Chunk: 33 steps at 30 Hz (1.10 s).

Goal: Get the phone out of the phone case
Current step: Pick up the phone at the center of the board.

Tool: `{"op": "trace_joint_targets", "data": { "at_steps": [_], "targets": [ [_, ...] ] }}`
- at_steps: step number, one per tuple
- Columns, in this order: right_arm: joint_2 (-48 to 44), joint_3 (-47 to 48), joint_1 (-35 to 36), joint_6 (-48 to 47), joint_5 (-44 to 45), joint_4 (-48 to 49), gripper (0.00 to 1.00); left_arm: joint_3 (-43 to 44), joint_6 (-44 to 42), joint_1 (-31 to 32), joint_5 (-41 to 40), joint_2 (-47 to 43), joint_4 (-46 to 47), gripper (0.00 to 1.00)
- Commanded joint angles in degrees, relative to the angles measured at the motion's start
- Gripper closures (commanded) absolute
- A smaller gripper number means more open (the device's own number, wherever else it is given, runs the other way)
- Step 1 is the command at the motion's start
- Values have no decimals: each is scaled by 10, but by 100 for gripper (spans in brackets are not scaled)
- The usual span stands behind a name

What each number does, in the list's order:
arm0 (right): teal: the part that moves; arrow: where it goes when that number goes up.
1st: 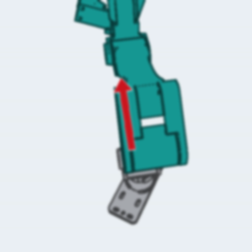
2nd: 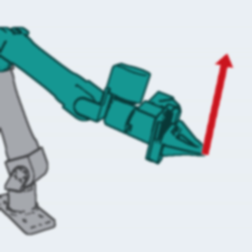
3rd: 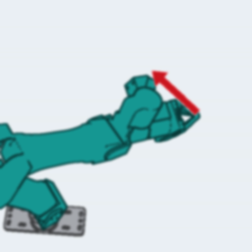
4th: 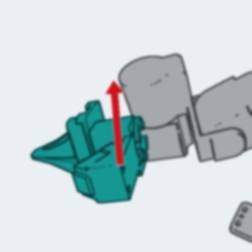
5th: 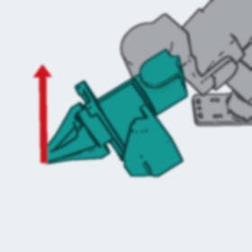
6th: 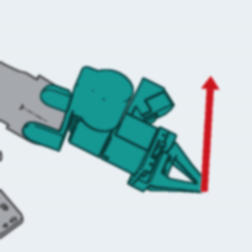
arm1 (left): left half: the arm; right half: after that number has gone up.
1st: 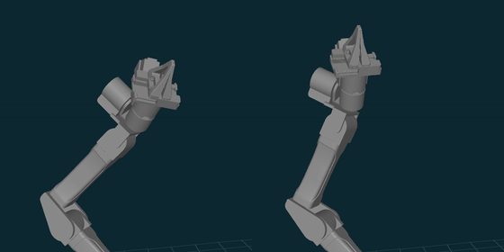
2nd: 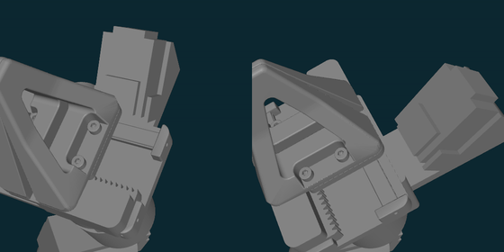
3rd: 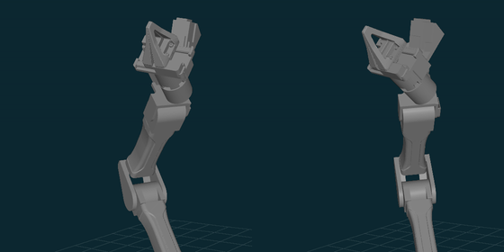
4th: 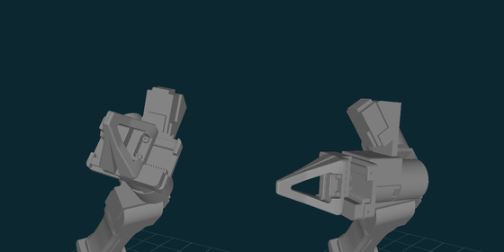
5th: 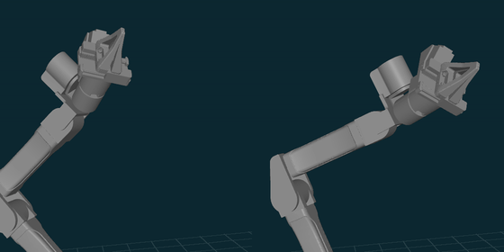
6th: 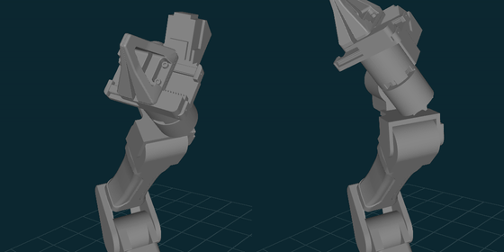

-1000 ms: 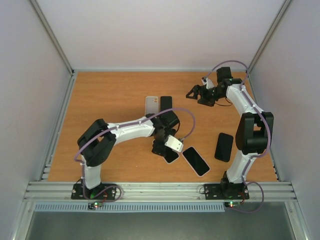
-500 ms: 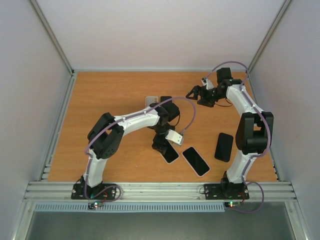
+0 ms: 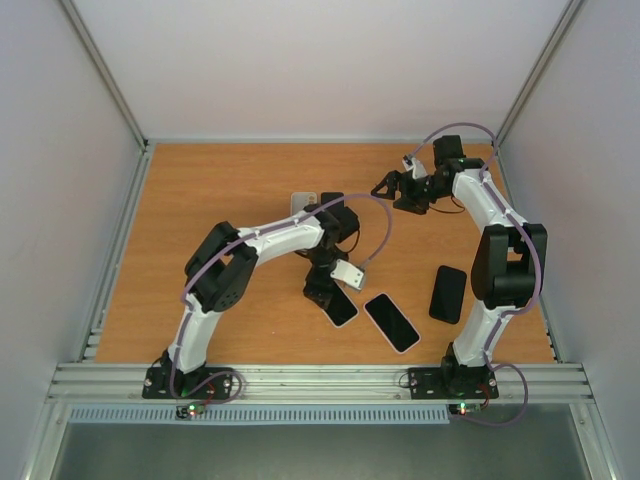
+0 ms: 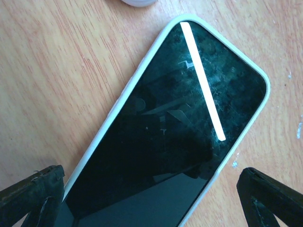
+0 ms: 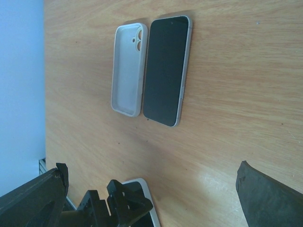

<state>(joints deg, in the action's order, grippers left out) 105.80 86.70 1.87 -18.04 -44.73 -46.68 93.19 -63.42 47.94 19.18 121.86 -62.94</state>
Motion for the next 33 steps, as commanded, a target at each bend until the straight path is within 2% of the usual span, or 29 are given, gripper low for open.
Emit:
{"op": "trace_joint_targets", "data": {
  "at_steps": [1, 5, 10, 18, 22, 33],
  "targets": [
    [8, -5, -4, 3, -14, 5, 1, -7, -17, -13, 14, 0, -40, 1],
    [8, -6, -4, 2, -16, 6, 1, -24, -16, -21, 10, -16, -45, 1],
    [8, -6, -4, 3, -18, 7, 2, -91, -13, -23, 2, -63, -16, 1],
    [6, -6, -4, 4, -19, 7, 1, -253, 88, -10, -95, -184, 210, 1],
    [12, -3, -4, 8, -23, 9, 2, -304, 113, 17, -140, -199, 260, 1],
    [4, -5, -5, 8, -20, 8, 2, -287, 134, 43, -127, -171, 264, 1]
  ]
}}
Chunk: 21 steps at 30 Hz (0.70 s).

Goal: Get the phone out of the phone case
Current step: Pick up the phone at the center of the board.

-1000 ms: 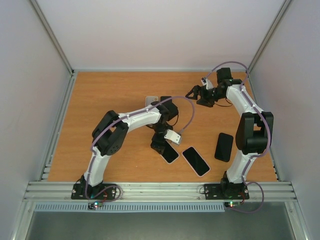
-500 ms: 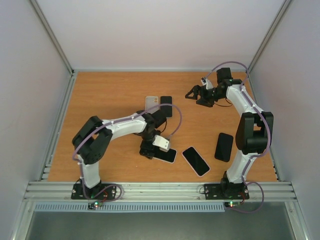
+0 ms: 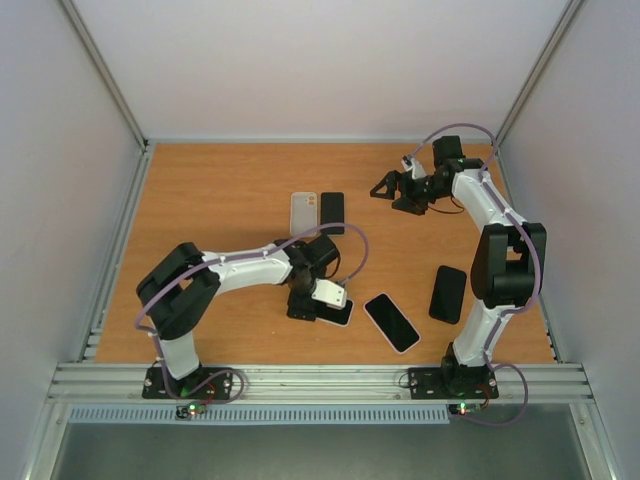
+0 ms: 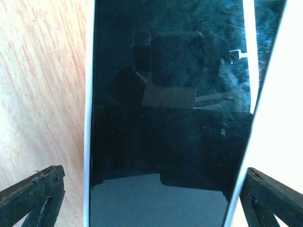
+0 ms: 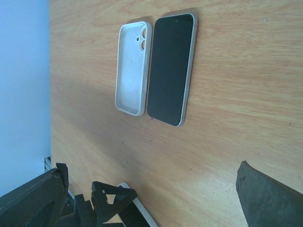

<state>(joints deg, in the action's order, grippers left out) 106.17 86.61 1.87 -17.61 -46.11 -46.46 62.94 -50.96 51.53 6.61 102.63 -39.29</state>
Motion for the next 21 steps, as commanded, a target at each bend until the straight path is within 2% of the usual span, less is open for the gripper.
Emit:
{"op": "trace_joint_targets", "data": {
  "at_steps": [1, 7, 14, 18, 21],
  "targets": [
    [1, -4, -5, 4, -7, 6, 1, 17, 9, 10, -5, 27, 30, 2],
    [-3, -4, -5, 3, -7, 5, 1, 23, 5, 18, -2, 46, 31, 11],
    [-48, -44, -6, 28, -31, 72, 1, 64, 9, 19, 58, 80, -57, 36],
    [-68, -51, -10, 37, -20, 86, 1, 51, 36, 12, 40, 61, -41, 43],
    [-111, -92, -11, 83, 10, 160, 1, 43, 89, -6, 27, 24, -6, 47]
  ]
}}
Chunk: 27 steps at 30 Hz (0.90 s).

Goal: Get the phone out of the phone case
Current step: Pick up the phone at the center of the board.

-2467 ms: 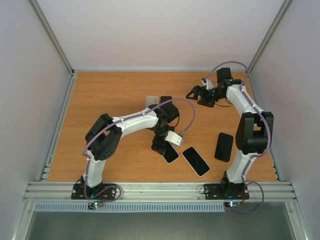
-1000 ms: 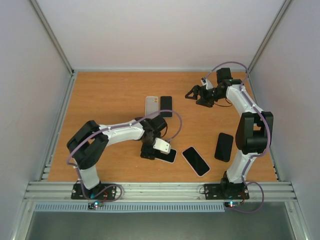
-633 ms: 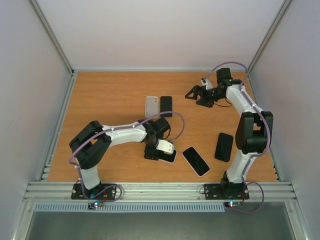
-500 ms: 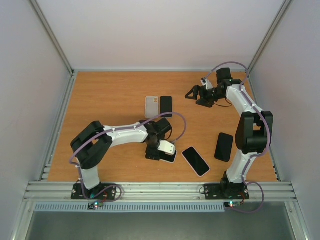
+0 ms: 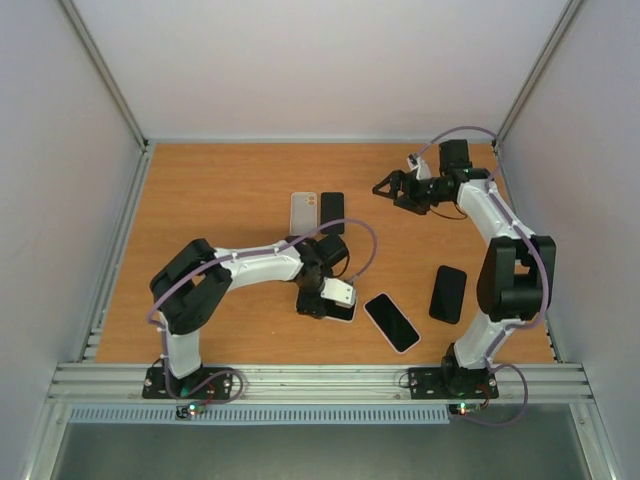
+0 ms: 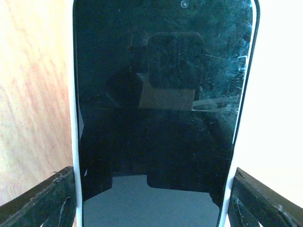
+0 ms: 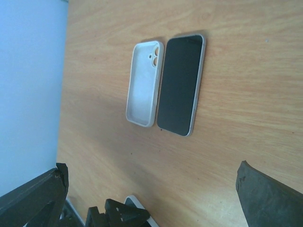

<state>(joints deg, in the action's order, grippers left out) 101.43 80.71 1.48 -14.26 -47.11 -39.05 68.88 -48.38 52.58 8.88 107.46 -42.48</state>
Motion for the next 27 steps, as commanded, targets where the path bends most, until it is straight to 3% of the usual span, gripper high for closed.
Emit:
{"op": "trace_joint_targets", "data": {
  "at_steps": [1, 14, 21, 27],
  "targets": [
    [-78, -47, -7, 61, 28, 100, 2, -22, 79, -23, 2, -40, 35, 47],
    [-119, -74, -1, 250, 12, 178, 2, -22, 281, -91, -87, -188, 164, 53],
    [-115, -36, 79, 255, 24, 148, 8, 32, 405, -147, -107, -205, 149, 55],
    [-94, -32, 148, 268, 41, 158, 16, 75, 463, -164, -92, -201, 132, 56]
  ]
}}
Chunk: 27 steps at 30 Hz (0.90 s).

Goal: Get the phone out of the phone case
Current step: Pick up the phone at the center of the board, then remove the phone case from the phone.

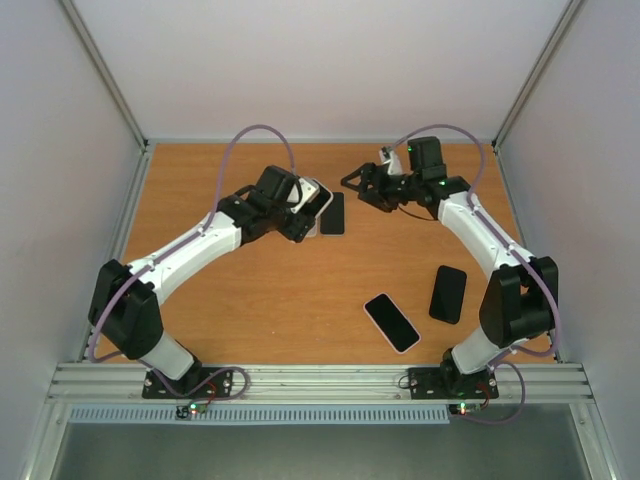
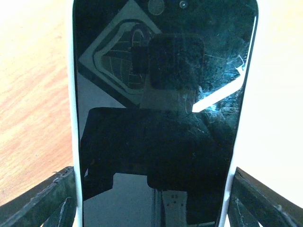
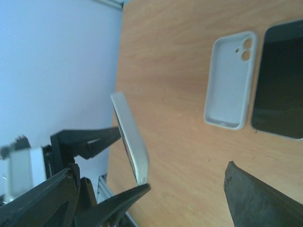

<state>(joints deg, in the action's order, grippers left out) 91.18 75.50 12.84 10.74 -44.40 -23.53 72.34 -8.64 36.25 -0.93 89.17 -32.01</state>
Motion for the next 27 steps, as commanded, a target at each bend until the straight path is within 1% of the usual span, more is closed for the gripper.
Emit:
{"op": "trace_joint_targets", "data": {
  "at_steps": [1, 5, 11, 12, 13, 15, 22, 27],
  "targets": [
    [15, 26, 46, 21, 15, 3, 16, 47, 72, -1, 7, -16, 26, 56],
    [37, 54, 90, 21, 36, -5, 19, 68, 78, -2, 8, -12, 21, 57],
    [60, 81, 119, 32, 64, -6, 30, 87, 105, -3, 8, -5, 17, 58],
    [64, 86, 120, 35, 66, -8, 32, 90, 109, -3, 17, -4, 17, 58],
    [68, 89, 121, 40, 68, -8, 35, 94, 112, -4, 21, -2, 16, 58],
    [73, 93, 123, 45, 75, -11, 44, 99, 117, -4, 24, 1, 15, 58],
    [84, 108, 138, 47, 78, -9, 66, 105, 136, -4, 34, 10, 15, 57],
    [85, 124, 138, 31, 84, -25, 85, 100, 139, -4, 37, 7, 16, 57]
  ]
}}
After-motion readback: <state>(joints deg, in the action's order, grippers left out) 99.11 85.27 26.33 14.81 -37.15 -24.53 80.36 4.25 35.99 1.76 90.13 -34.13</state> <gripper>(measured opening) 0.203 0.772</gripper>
